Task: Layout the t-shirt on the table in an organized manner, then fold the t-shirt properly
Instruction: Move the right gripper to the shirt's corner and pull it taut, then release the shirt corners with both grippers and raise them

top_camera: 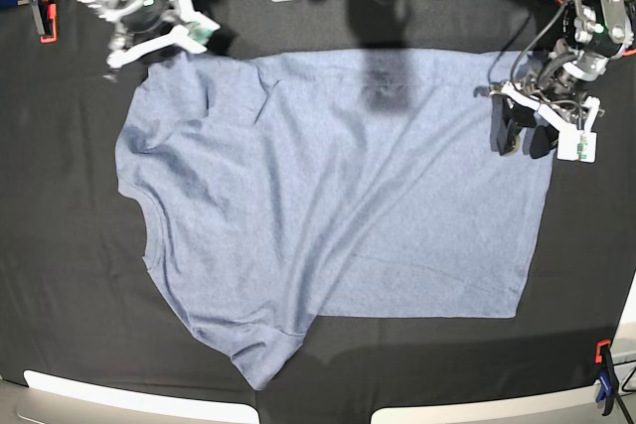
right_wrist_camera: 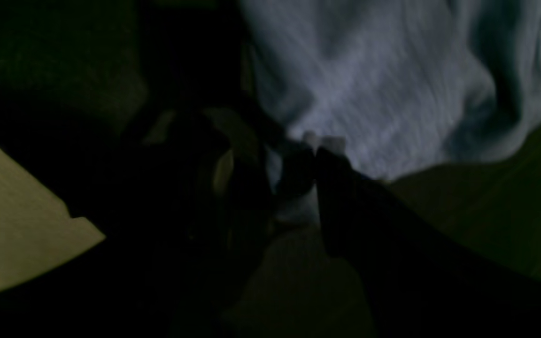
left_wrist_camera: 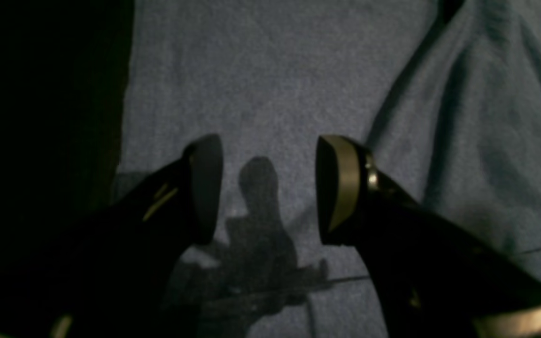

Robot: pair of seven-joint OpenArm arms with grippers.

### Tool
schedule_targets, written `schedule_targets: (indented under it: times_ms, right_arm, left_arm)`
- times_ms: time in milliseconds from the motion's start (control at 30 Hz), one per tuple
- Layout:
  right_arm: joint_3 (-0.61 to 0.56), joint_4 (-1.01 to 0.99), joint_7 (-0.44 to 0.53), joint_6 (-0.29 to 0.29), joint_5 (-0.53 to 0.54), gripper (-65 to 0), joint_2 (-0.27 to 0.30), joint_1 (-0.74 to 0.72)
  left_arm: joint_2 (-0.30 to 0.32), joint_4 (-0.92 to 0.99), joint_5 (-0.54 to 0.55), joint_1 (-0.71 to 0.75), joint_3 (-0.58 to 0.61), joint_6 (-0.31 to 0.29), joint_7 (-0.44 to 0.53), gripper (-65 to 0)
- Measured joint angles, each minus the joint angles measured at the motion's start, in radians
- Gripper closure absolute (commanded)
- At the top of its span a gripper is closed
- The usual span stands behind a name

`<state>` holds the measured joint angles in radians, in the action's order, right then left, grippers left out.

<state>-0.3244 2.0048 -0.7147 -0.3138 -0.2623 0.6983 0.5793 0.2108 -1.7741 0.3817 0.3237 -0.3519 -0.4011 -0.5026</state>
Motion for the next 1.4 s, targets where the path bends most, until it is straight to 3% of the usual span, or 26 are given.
schedule_targets:
  times_ms: [100,200,333,367,500,600,667,733,833,1133,1400]
  right_arm:
    - [-0.071,-0.04,-0.016,0.042,-0.069,-26.0,0.0,-0.052]
    - [-0.119,-0.063,-0.039,0.129,-0.146,-26.0,0.0,-0.08]
    - [-0.12,-0.068,-0.053,0.147,-0.159,-25.6,0.029,-0.081]
    - [-0.12,-0.068,-0.053,0.148,-0.16,-22.6,0.04,-0.081]
    - [-0.12,-0.068,-0.053,0.16,-0.16,0.0,0.081,-0.08]
    - [-0.12,-0.068,-0.052,0.207,-0.164,0.0,0.097,-0.08]
    - [-0.12,-0.068,-0.053,0.209,-0.19,0.0,0.1,-0.08]
    - [-0.12,-0.068,-0.053,0.21,-0.19,0.0,0.1,-0.08]
    - [-0.12,-0.068,-0.053,0.21,-0.19,0.0,0.1,-0.08]
    - [-0.12,-0.068,-0.072,0.21,-0.191,0.0,0.1,-0.08]
    - [-0.12,-0.068,-0.08,0.21,-0.191,0.0,0.1,-0.08]
  left_arm:
    - [0.0,0.0,0.0,0.0,0.0,0.0,-0.004,-29.0]
    - [0.0,0.0,0.0,0.0,0.0,0.0,-0.023,-29.0]
    - [0.0,0.0,0.002,0.009,-0.002,0.0,-0.022,-29.0]
    - [0.0,0.0,0.003,0.016,-0.002,0.0,-0.022,-29.0]
    - [-0.003,0.0,0.002,0.054,-0.054,0.0,-0.023,-29.0]
    - [-0.003,0.0,0.015,0.089,-0.13,0.0,-0.022,-29.0]
    - [-0.003,0.0,0.081,0.122,-0.198,-0.007,-0.032,-29.0]
    - [-0.002,0.0,0.148,0.151,-0.26,-0.052,-0.084,-29.0]
    - [-0.003,0.0,0.146,0.177,-0.303,-0.061,-0.112,-29.0]
    - [-0.003,0.151,0.156,0.117,-0.315,-0.069,-0.127,-29.1]
    - [0.0,0.222,0.298,0.097,-0.316,-0.187,-0.232,-27.9]
